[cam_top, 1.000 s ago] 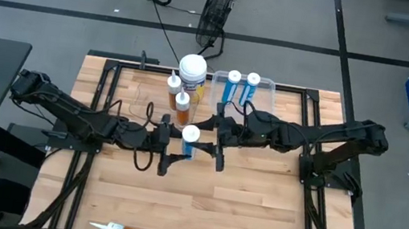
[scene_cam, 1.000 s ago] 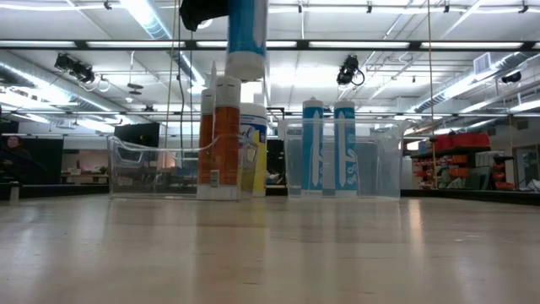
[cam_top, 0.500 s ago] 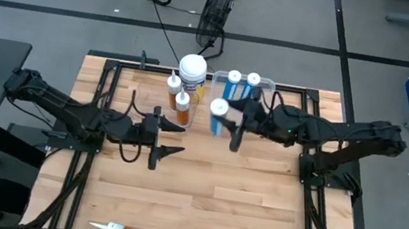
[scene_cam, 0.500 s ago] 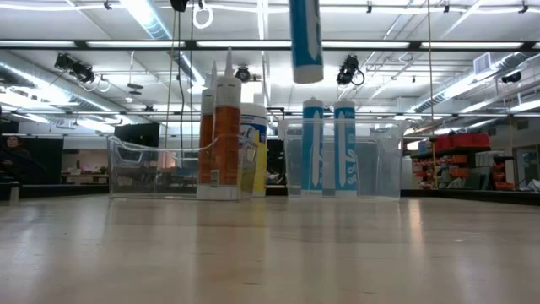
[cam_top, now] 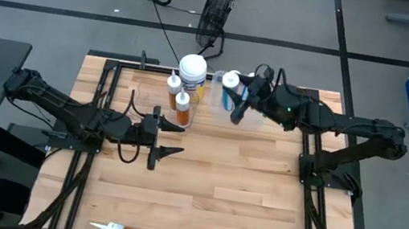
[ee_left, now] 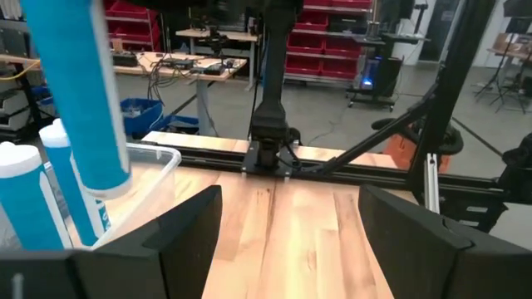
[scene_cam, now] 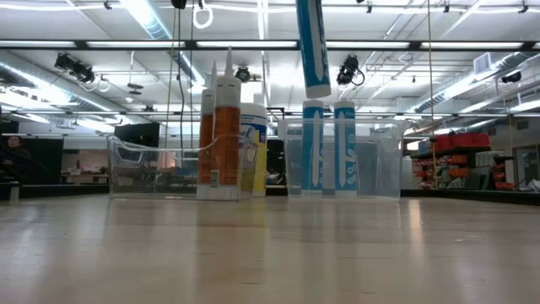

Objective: Pick & place silicon tubes, Sealant and Lysol wipes
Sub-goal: Put the blue sealant into the right transparent bin

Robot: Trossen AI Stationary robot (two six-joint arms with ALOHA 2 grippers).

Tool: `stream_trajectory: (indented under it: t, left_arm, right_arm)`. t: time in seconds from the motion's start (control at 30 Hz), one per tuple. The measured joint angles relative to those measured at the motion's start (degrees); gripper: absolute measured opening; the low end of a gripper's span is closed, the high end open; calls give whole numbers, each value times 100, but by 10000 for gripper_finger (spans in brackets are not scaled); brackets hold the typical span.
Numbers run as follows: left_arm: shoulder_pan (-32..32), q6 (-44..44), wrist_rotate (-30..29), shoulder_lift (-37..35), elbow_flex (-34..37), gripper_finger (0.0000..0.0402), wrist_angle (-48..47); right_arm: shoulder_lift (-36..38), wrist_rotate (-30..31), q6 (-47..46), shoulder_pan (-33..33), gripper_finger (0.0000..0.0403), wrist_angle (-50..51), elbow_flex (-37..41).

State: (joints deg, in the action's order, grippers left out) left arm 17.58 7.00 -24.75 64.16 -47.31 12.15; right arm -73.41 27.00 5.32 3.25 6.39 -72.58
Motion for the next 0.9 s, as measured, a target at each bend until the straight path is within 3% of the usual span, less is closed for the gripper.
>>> stream_trajectory:
  t: [0.13,0.3,0.67,0.9]
  left_arm:
    - [0,-77,0,0,0,289,-5]
    - [0,-170,0,0,0,289,-5]
    - [0,-174,0,2,0,289,-1]
    - [-17,-178,0,6,0,289,2]
  right_arm:
    - [0,-534,-30,431,201,-596,275]
    - [-4,-767,11,825,201,-1236,820]
    - [155,-837,-30,1333,201,-2985,2310]
    - [274,-891,-337,1657,201,-3512,3151]
